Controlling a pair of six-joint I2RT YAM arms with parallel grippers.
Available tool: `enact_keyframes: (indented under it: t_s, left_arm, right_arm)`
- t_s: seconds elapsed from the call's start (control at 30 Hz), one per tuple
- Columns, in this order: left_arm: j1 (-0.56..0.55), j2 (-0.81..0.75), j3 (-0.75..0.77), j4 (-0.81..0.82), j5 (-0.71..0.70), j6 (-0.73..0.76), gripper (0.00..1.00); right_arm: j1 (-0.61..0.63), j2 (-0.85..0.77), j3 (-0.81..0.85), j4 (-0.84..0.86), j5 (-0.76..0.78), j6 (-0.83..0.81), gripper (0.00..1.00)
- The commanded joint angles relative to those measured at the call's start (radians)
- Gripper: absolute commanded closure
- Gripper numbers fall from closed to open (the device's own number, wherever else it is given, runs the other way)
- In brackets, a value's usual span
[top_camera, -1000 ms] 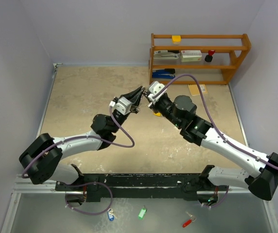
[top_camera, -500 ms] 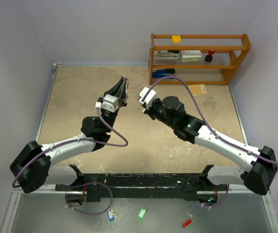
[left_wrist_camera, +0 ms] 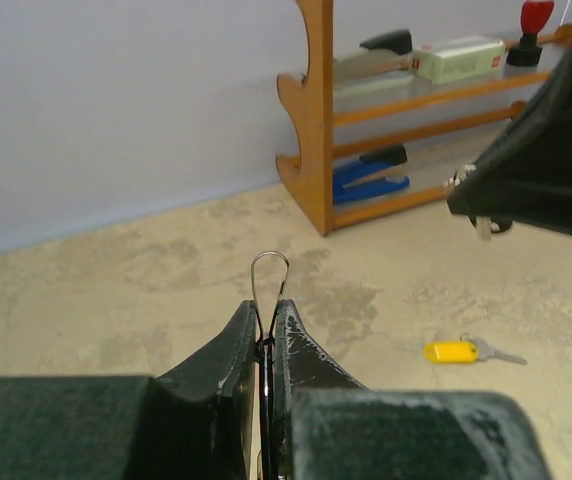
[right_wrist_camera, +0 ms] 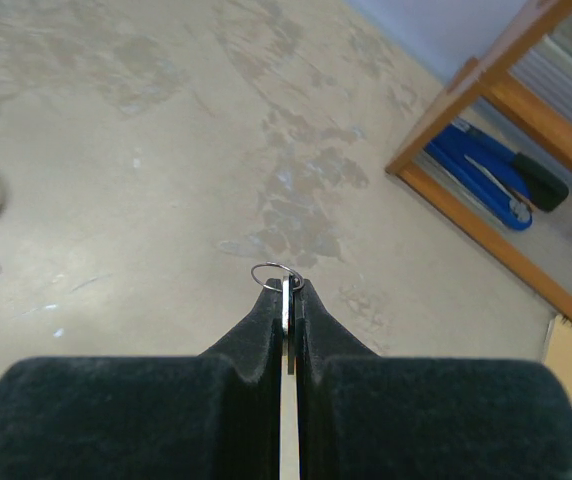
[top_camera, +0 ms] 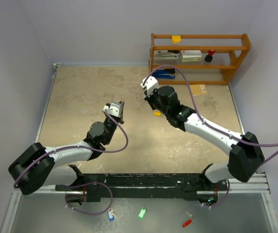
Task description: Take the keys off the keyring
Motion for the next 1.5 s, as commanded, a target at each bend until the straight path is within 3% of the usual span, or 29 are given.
enact_keyframes:
  t_s: [0.0,0.1,0.3,0.47,0.83,1.07,1.23,1.27,1.47]
  left_arm:
    - [0.030,0.011,-0.028,0.023,0.064,-0.155,1.00]
    - [0.074,0.074,-0.047,0.097,0.146,-0.243,1.00]
    - [0.227,0.306,-0.094,0.424,0.334,-0.493,1.00]
    - [0.269,0.500,-0.062,0.573,0.390,-0.565,1.00]
    - [0.337,0.716,0.026,0.653,0.433,-0.614,1.00]
    - [0.408,0.770,0.061,0.651,0.436,-0.642,0.78]
    - [0.440,0.788,0.081,0.639,0.450,-0.669,0.48]
    - [0.443,0.788,0.080,0.643,0.455,-0.671,0.44]
    - [0.443,0.751,0.052,0.651,0.429,-0.659,0.36]
  right_arm:
    - [-0.101,0.070,0.091,0.036,-0.141,0.113,1.00]
    - [-0.106,0.155,0.141,0.019,-0.175,0.115,1.00]
    - [-0.112,0.322,0.226,-0.007,-0.238,0.129,1.00]
    - [-0.116,0.437,0.288,-0.035,-0.283,0.146,1.00]
    - [-0.124,0.604,0.337,-0.025,-0.312,0.178,1.00]
    - [-0.149,0.674,0.413,-0.042,-0.307,0.178,1.00]
    - [-0.155,0.712,0.458,-0.068,-0.304,0.177,0.99]
    - [-0.155,0.715,0.458,-0.070,-0.305,0.177,0.92]
    - [-0.157,0.725,0.460,-0.069,-0.299,0.171,0.78]
